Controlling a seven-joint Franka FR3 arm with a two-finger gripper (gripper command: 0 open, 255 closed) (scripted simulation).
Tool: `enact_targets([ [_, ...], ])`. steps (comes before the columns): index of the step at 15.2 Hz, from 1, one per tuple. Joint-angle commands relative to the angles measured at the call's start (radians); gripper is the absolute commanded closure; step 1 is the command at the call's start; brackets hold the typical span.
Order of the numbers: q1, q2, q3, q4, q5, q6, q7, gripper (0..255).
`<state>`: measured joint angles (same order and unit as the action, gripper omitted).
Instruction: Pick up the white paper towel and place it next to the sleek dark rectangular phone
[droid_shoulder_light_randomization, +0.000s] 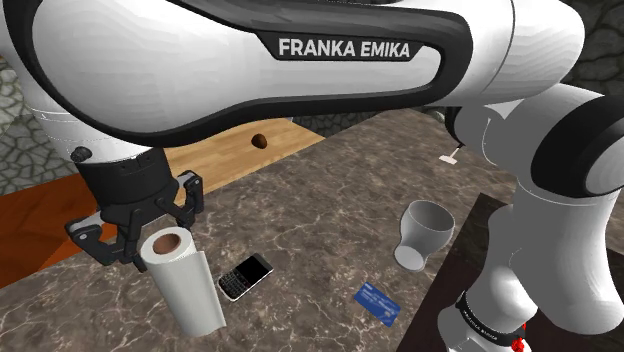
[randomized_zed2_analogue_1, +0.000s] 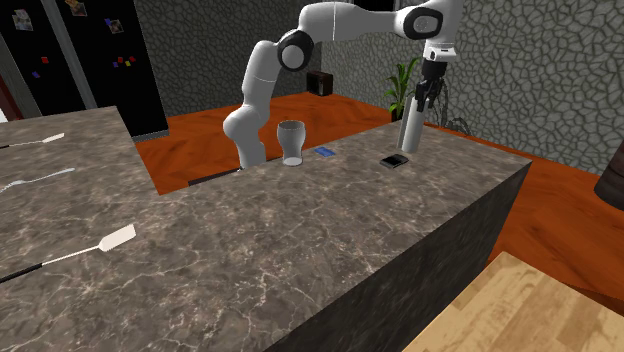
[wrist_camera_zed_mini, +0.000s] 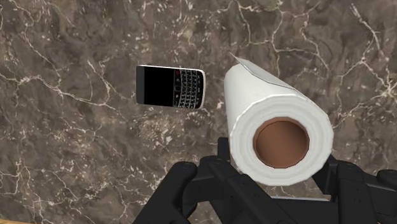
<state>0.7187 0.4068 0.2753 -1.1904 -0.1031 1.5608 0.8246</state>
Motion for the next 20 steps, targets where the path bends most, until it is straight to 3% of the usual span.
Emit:
enact_targets([
  [1, 0.0, 0.0, 0.0, 0.0, 0.0, 0.0, 0.0, 255],
  [2, 0.0, 0.0, 0.0, 0.0, 0.0, 0.0, 0.0, 255],
  [3, 0.0, 0.0, 0.0, 0.0, 0.0, 0.0, 0.0, 0],
  [8, 0.0, 0.0, 0.0, 0.0, 0.0, 0.0, 0.0, 0],
  [12, 0.033, 0.082, -0.002, 0.261, -0.021, -0.179, 0.0, 0],
  [20, 0.033, 0.083, -0.002, 0.262, -0.021, -0.179, 0.0, 0],
])
